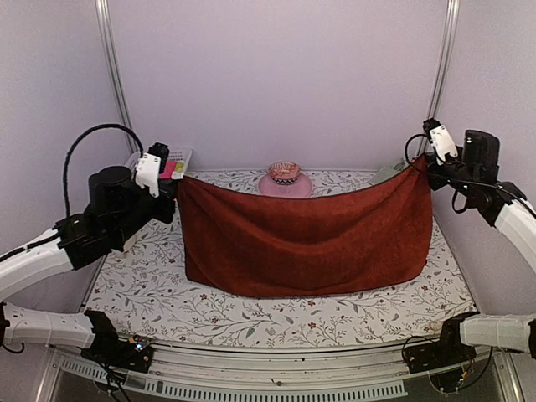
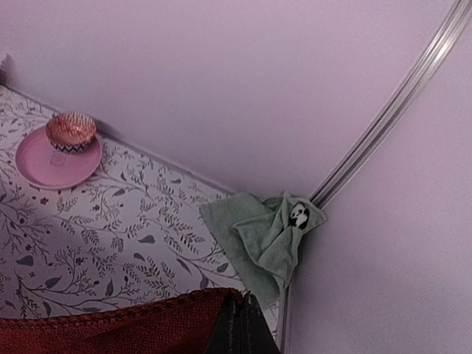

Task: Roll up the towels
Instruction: Pick up the towel from the center of the board.

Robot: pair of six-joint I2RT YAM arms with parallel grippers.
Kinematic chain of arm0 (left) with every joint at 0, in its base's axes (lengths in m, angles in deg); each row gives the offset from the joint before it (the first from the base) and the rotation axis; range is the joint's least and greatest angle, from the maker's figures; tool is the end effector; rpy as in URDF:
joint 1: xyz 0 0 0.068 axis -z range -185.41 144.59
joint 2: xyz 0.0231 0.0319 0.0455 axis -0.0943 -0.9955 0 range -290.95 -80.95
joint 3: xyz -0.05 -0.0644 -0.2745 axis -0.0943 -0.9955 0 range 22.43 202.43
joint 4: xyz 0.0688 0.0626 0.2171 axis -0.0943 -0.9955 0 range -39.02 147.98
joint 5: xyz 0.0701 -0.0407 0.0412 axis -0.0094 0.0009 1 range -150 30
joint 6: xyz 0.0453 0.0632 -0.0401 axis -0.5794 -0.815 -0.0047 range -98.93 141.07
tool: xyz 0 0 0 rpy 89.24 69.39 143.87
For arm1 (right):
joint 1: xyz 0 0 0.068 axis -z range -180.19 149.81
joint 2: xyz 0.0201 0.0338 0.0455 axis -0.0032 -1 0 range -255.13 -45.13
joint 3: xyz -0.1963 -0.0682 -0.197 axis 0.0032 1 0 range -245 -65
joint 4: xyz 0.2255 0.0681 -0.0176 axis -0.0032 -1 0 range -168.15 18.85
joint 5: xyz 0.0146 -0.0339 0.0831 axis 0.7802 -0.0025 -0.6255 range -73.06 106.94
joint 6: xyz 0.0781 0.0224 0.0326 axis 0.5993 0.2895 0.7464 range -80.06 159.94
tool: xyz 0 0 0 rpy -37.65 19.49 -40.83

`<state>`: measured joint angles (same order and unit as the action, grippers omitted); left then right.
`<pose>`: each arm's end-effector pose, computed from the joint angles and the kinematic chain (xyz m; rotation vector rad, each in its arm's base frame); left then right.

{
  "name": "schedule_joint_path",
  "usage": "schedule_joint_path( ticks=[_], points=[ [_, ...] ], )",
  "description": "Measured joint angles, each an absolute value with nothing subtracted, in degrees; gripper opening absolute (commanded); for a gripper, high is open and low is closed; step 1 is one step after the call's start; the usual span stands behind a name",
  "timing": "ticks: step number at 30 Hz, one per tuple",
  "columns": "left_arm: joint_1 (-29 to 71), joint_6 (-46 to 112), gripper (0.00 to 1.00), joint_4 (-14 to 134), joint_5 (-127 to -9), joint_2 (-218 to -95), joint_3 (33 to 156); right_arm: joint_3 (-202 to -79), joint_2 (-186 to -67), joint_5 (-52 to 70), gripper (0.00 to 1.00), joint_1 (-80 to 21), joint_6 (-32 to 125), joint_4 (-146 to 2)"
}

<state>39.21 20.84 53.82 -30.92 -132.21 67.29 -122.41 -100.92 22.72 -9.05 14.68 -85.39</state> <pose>0.1750 -0.1197 0.3397 0.3091 1.7055 -0.1249 0.2259 0.0274 0.3765 -0.4581 1.7402 -0.2951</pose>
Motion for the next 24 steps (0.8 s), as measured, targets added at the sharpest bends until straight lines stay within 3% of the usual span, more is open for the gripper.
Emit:
schedule_joint_path(
  ticks=[6,14,19,24],
  points=[
    [27.71,21.67,0.00,54.69,-39.88,-156.65,69.43,-124.05,-126.30,23.03,0.02,-8.06,15.58,-84.82],
    [21.18,18.66,0.00,54.15,-46.15,-188.56,90.54,-137.25,-149.53,23.73,0.02,-6.40,15.47,-83.40],
    [19.89,16.10,0.00,53.38,-46.30,-198.90,98.94,-145.71,-158.58,25.39,0.02,-6.12,15.29,-82.07],
    [18.77,14.35,0.00,53.53,-46.30,-199.92,99.13,-147.91,-161.10,25.76,0.02,-6.12,15.32,-81.76]
  ],
)
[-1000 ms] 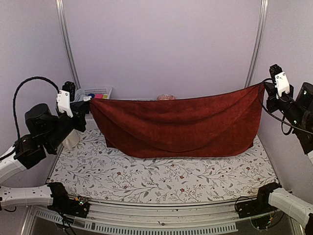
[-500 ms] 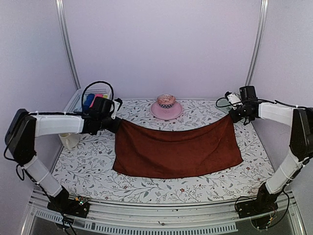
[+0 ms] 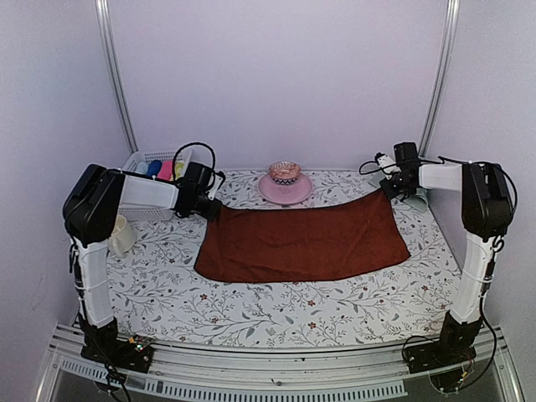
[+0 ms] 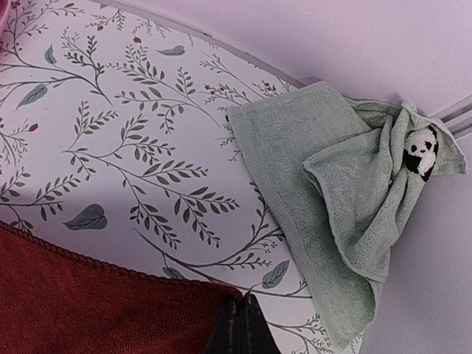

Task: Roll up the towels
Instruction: Pick up the towel from the center of the board.

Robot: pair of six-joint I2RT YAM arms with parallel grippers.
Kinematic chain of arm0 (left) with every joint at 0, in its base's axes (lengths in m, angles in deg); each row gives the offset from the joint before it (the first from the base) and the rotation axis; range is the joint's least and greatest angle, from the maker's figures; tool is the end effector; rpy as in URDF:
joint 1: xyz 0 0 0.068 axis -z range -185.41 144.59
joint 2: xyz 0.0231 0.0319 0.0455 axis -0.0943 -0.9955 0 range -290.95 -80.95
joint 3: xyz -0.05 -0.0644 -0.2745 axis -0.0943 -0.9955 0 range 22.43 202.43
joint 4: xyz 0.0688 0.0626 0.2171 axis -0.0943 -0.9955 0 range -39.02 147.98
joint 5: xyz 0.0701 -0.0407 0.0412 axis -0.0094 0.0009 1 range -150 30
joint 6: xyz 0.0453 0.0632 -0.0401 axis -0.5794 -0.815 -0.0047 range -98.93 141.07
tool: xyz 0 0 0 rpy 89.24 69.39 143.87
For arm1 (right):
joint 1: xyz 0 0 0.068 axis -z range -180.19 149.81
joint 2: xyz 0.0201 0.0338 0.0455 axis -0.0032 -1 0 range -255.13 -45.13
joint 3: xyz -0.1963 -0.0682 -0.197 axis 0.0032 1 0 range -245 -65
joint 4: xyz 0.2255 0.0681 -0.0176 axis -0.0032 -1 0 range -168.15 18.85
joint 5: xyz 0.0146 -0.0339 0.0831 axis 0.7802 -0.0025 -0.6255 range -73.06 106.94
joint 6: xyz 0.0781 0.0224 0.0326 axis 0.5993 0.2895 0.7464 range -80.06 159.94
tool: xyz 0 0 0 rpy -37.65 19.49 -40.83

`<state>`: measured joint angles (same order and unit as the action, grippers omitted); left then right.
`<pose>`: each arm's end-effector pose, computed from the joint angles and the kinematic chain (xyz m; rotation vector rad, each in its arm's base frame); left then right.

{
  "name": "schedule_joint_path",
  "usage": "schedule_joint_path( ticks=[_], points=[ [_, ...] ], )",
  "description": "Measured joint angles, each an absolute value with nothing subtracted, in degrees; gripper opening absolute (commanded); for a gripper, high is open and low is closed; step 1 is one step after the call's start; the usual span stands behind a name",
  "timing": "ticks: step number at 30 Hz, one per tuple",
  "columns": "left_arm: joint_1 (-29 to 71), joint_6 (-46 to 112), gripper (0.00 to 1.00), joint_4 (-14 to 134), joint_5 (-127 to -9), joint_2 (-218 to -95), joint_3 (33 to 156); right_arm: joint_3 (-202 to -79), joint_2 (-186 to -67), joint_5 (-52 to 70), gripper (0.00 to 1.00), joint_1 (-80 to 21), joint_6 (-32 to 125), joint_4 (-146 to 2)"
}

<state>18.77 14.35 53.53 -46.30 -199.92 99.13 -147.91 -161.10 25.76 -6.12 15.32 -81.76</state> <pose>0.4259 -0.1710 0.1458 0.5201 2.3027 0.1379 0.4648 0.0364 0.1908 -0.5434 2.2831 -0.3414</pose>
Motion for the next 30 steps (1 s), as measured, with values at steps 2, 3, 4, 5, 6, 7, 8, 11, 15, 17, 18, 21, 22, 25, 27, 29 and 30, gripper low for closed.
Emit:
schedule_joint_path(
  ticks=[2,3,4,5,6,7,8,11,15,17,18,21,22,25,27,29,30],
  points=[
    [18.56,13.76,0.00,54.80,-46.70,-198.66,97.52,-147.85,-160.96,25.33,0.02,-5.94,15.29,-81.52],
    [18.51,13.54,0.00,55.22,-46.89,-198.00,96.69,-147.65,-160.83,25.08,0.02,-5.79,15.27,-81.41],
    [18.51,13.33,0.00,55.70,-47.29,-197.15,95.61,-146.93,-160.40,24.52,0.02,-5.53,15.21,-81.13],
    [18.51,12.93,0.00,55.89,-47.59,-196.49,94.76,-145.88,-159.67,23.80,0.02,-5.14,15.01,-81.13],
    [18.51,12.54,0.00,55.98,-47.99,-195.90,94.11,-144.90,-158.84,23.34,0.02,-4.66,14.75,-81.19],
    [18.51,12.19,0.00,55.98,-48.16,-195.68,93.84,-144.26,-158.17,22.79,0.02,-4.17,14.55,-81.37],
    [18.51,11.84,0.00,55.98,-48.23,-195.64,93.82,-143.76,-157.58,22.48,0.02,-3.72,14.18,-81.37],
    [18.45,10.96,0.00,55.09,-47.97,-195.64,93.93,-142.25,-155.22,21.68,0.02,-1.68,13.22,-81.37],
    [18.45,9.63,0.00,53.10,-47.75,-195.64,95.02,-140.77,-151.78,19.69,0.02,0.85,12.69,-81.37],
    [18.45,8.78,0.00,52.62,-47.99,-195.42,95.20,-139.87,-149.90,18.92,0.02,1.60,12.15,-81.34],
    [18.42,8.39,0.00,52.16,-48.49,-195.07,95.20,-139.22,-148.68,18.35,0.02,1.81,11.91,-81.34],
    [18.42,7.07,0.00,51.44,-50.46,-192.30,94.35,-136.81,-144.77,16.65,0.02,1.97,10.70,-81.30],
    [18.45,6.90,0.01,51.46,-51.16,-190.88,93.76,-135.85,-143.39,16.10,0.02,1.97,10.31,-81.30],
    [18.99,6.53,0.03,52.24,-53.43,-186.53,91.02,-132.42,-139.52,14.55,0.02,1.97,8.76,-81.06],
    [19.82,6.48,0.03,52.94,-54.33,-184.36,88.71,-130.32,-138.01,13.74,0.02,1.97,7.67,-80.93],
    [21.29,6.48,0.03,53.38,-54.70,-183.66,86.70,-127.72,-136.83,13.22,0.02,1.97,6.40,-80.97],
    [22.38,6.48,0.03,53.47,-54.61,-183.73,85.71,-126.76,-136.64,13.11,0.02,1.97,5.92,-80.99]
  ],
)
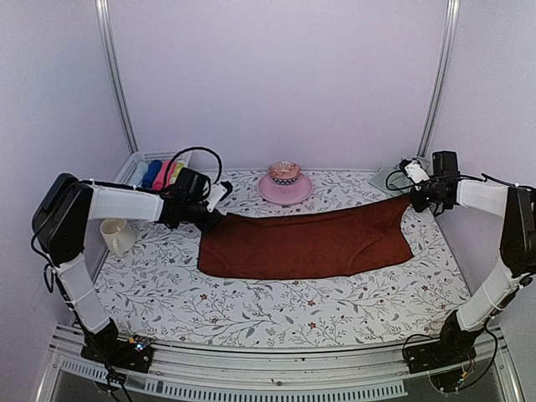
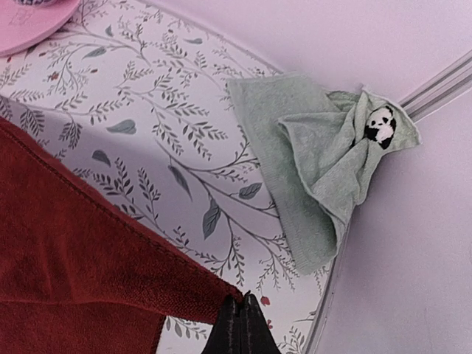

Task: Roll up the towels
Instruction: Pick up the towel from the center of the board.

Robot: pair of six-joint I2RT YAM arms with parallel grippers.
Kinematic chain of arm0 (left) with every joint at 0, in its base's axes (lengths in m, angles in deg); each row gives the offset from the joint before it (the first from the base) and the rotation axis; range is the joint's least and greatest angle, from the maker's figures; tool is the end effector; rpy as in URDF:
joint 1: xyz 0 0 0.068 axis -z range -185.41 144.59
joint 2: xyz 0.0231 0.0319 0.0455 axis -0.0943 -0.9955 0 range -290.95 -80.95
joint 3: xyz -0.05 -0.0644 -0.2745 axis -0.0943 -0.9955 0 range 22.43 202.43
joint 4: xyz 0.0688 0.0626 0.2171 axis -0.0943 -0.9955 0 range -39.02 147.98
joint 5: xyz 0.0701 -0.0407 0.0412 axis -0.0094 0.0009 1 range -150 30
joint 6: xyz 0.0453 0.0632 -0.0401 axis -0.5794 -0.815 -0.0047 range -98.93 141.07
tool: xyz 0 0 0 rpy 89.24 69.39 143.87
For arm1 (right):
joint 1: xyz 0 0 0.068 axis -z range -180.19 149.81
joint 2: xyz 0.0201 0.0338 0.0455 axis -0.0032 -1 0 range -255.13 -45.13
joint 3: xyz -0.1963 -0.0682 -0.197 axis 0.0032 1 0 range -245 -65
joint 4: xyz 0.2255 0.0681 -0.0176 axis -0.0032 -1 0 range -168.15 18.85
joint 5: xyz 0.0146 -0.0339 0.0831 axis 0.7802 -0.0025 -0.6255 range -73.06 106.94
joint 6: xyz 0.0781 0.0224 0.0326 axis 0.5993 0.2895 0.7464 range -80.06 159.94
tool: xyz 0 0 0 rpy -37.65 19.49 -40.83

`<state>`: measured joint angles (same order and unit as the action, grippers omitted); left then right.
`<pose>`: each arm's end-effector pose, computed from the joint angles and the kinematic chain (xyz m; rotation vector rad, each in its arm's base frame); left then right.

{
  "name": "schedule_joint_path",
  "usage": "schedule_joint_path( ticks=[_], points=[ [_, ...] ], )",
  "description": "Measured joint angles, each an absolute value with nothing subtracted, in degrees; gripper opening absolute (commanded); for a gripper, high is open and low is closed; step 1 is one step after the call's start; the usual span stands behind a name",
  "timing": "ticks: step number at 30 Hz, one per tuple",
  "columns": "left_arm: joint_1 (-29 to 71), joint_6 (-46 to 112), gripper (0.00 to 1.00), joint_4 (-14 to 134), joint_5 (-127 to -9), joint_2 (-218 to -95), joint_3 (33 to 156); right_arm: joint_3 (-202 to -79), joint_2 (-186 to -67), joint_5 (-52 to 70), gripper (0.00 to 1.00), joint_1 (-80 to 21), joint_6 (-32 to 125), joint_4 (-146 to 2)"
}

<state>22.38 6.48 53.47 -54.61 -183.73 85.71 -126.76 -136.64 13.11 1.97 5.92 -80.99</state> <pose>0.3542 -0.1784 0.1873 0.8005 2.1932 -0.0048 0.3629 -0.0084 0.2388 -0.6583 2.1757 -0.2598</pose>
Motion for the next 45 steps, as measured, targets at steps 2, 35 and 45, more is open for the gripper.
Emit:
schedule_joint_path(
  ticks=[2,35,45],
  points=[
    [24.70,6.53,0.03,53.29,-54.04,-184.12,83.96,-124.81,-136.44,12.87,0.02,1.97,4.69,-80.99],
    [31.45,9.15,0.11,53.40,-48.73,-185.59,76.25,-122.23,-135.98,11.60,0.02,1.97,3.75,-81.21],
    [31.52,9.48,0.00,53.21,-48.56,-185.56,76.53,-122.23,-135.96,11.07,0.02,1.95,3.91,-81.21]
  ],
)
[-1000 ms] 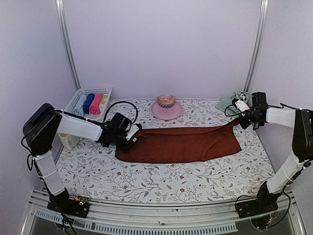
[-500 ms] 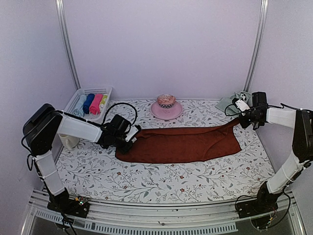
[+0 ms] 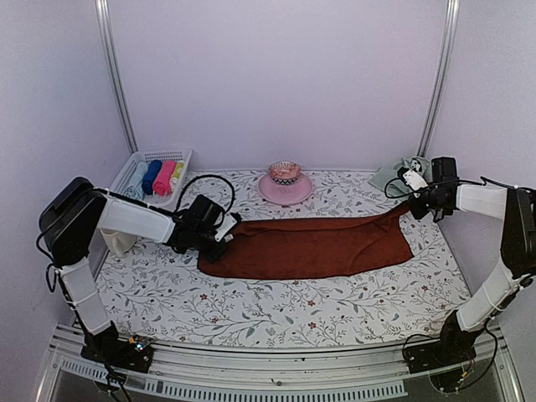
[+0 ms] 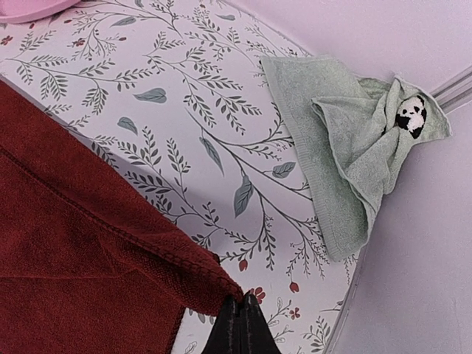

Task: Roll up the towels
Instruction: Pick up the towel from the center of the board.

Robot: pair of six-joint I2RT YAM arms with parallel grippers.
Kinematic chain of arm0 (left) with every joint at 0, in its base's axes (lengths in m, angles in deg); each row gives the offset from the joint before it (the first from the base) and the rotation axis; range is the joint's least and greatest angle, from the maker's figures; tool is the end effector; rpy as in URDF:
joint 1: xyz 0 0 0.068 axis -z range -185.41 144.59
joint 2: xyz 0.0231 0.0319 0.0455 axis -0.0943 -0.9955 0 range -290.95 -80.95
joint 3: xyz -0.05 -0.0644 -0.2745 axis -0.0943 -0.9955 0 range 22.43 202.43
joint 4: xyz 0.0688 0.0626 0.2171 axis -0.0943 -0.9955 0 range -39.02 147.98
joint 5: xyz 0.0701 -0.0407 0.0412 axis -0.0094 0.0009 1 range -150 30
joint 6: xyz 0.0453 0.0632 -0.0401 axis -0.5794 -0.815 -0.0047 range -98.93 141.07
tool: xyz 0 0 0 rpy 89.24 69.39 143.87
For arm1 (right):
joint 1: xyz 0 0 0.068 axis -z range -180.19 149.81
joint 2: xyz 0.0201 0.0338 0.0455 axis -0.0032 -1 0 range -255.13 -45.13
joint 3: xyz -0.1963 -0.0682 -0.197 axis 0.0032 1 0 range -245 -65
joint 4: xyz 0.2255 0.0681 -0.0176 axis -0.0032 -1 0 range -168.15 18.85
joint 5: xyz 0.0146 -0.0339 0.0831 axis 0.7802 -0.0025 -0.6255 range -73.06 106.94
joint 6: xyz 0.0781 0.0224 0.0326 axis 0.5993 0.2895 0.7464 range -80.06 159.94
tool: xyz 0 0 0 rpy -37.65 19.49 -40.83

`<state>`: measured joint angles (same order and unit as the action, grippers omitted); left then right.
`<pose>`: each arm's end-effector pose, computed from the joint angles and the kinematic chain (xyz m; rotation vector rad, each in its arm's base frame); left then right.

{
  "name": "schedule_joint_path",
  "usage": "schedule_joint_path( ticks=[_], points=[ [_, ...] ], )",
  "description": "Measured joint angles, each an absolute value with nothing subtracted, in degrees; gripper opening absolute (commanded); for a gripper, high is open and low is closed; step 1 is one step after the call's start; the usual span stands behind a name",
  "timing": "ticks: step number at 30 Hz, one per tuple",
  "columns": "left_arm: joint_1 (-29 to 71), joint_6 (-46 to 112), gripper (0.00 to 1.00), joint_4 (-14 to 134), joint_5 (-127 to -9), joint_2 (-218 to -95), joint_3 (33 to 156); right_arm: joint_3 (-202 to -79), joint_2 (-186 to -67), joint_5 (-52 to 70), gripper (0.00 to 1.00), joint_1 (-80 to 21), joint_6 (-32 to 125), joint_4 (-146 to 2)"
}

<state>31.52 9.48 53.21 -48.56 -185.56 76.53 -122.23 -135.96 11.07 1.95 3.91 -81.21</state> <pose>0.2974 -0.2042 0.1292 0.9590 2.3186 0.0730 0.3482 -0.0050 0.2165 -0.7303 2.2206 -0.2137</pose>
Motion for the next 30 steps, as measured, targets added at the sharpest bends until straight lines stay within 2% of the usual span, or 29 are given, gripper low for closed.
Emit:
schedule_joint_path(
  ticks=[10,17,25,30],
  points=[
    [29.83,9.94,0.00,52.88,-37.21,-179.97,78.89,-123.70,-135.37,10.00,0.02,1.86,3.93,-81.56],
    [24.54,8.12,0.00,56.92,-30.90,-178.64,80.36,-131.28,-138.85,9.94,0.02,1.84,5.98,-81.19],
    [23.19,4.12,0.00,61.90,-25.65,-186.61,89.71,-143.70,-149.25,10.68,0.02,1.66,10.70,-81.08],
    [22.55,1.72,0.00,63.28,-23.79,-192.49,94.26,-146.56,-153.31,12.23,0.02,1.18,11.69,-80.99]
  ],
)
